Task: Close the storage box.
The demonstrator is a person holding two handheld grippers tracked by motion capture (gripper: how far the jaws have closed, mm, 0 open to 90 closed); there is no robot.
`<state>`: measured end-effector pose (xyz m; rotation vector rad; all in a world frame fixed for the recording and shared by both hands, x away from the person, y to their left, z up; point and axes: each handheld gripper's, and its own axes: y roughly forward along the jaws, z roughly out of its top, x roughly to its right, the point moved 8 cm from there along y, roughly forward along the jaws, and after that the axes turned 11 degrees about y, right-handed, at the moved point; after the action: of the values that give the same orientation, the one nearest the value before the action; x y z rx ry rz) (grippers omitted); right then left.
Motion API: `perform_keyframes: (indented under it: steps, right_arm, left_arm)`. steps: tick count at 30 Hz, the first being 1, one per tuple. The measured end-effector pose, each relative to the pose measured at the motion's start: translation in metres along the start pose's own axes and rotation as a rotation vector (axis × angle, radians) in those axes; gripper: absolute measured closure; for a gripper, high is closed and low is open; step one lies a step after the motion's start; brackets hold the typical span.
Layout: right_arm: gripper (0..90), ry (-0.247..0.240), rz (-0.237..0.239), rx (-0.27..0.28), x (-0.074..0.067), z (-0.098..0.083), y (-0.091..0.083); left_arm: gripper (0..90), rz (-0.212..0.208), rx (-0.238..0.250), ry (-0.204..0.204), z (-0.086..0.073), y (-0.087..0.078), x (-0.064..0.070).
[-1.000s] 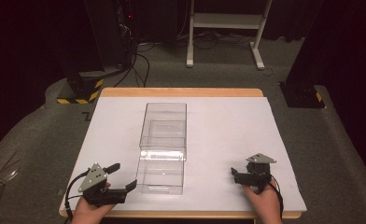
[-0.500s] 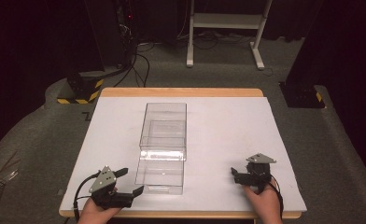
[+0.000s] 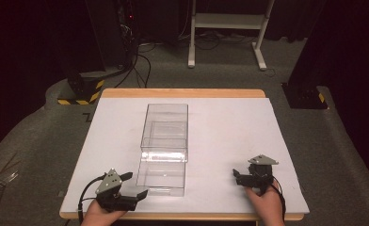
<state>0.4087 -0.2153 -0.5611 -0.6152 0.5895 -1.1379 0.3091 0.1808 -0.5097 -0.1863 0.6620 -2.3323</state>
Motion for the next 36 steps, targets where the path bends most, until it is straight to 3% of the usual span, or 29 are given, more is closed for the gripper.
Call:
perform_keyframes:
  steps: [7,16,25,36]
  right_arm:
    - [11.0,0.001,-0.001,-0.001,0.0,0.0,0.0001]
    - [10.8,0.002,0.0,-0.001,0.0001,0.0,0.0003]
    - [10.8,0.002,-0.001,-0.001,0.0001,0.0,0.0002]
    - [10.9,0.001,-0.002,-0.001,0.0,0.0,0.0002]
  left_arm:
    - [22.2,0.004,0.002,0.005,-0.0013,0.0018,0.0013]
    - [31.0,-0.023,0.018,0.02,0.0002,0.0056,0.0081]
    - [36.3,0.014,0.032,0.015,0.0024,0.0053,0.0062]
    - [36.5,0.042,0.044,0.004,0.0054,0.0091,0.0044]
